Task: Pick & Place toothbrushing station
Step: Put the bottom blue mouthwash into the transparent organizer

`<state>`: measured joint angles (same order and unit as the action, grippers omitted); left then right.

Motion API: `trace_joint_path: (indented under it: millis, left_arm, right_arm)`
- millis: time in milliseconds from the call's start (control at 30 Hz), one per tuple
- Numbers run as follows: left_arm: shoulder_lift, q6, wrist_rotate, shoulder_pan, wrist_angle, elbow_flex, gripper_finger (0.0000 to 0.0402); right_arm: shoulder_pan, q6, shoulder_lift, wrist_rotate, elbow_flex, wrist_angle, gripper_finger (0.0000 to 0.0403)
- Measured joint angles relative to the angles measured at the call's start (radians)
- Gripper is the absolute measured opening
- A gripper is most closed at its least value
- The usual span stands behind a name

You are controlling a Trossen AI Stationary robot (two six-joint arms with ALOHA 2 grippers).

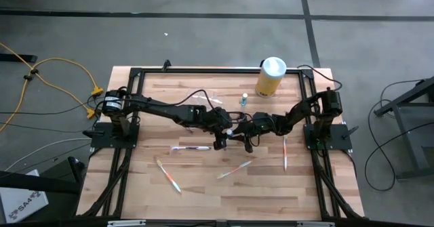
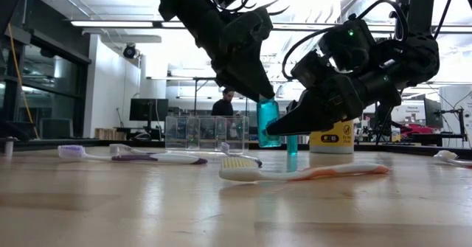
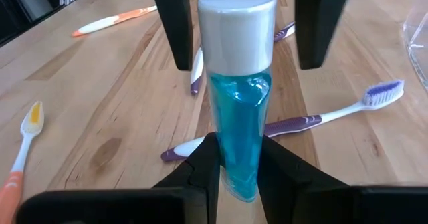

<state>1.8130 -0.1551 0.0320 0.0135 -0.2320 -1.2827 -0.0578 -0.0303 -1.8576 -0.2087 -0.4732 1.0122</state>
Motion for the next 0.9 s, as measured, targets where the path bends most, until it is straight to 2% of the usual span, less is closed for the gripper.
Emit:
trace_joint_path:
  millis: [233, 900]
  left_arm:
    - [0.0, 0.002, -0.008, 0.0, 0.003, 0.0, 0.0159]
    - [0.009, 0.001, -0.037, 0.0, -0.01, 0.0, 0.0166]
  right_arm:
    - [0.0, 0.0, 0.0, 0.0, -0.001, 0.001, 0.0068]
    - [0.0, 0.004, 0.0, -0.002, -0.019, -0.014, 0.0068]
